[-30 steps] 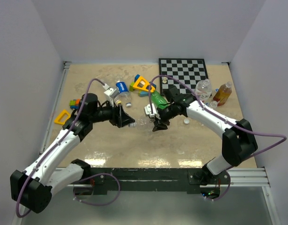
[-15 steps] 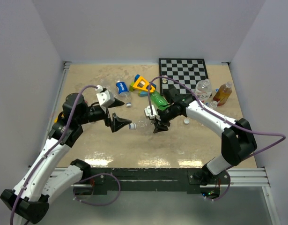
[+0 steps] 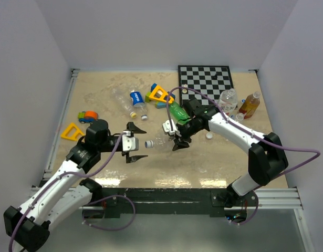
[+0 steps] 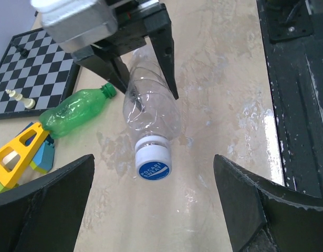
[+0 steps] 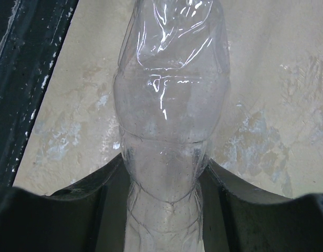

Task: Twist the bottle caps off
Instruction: Unscrew the bottle cap from the plastic bottle.

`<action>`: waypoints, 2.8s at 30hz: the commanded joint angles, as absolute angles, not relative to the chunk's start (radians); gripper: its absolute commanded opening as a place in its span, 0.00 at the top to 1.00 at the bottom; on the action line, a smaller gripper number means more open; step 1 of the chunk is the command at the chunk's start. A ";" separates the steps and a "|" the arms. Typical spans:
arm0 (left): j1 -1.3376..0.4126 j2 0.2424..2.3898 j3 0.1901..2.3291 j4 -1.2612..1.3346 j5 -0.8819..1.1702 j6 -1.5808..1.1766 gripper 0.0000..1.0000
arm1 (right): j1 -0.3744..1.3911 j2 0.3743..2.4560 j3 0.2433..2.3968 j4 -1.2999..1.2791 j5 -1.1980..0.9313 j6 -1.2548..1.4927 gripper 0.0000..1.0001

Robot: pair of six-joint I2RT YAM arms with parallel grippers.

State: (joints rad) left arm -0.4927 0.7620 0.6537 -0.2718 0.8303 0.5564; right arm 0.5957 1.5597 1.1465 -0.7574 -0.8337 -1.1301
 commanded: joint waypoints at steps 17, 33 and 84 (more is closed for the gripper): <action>-0.555 0.824 0.603 -0.092 0.807 0.624 0.20 | 0.601 1.582 1.186 -0.815 -0.905 -1.200 0.92; -0.560 0.845 0.620 -0.141 0.764 0.571 0.74 | 0.601 1.578 1.187 -0.811 -0.899 -1.195 0.92; -0.545 0.887 0.733 -0.376 0.564 -0.342 0.22 | 0.603 1.585 1.187 -0.790 -0.880 -1.163 0.93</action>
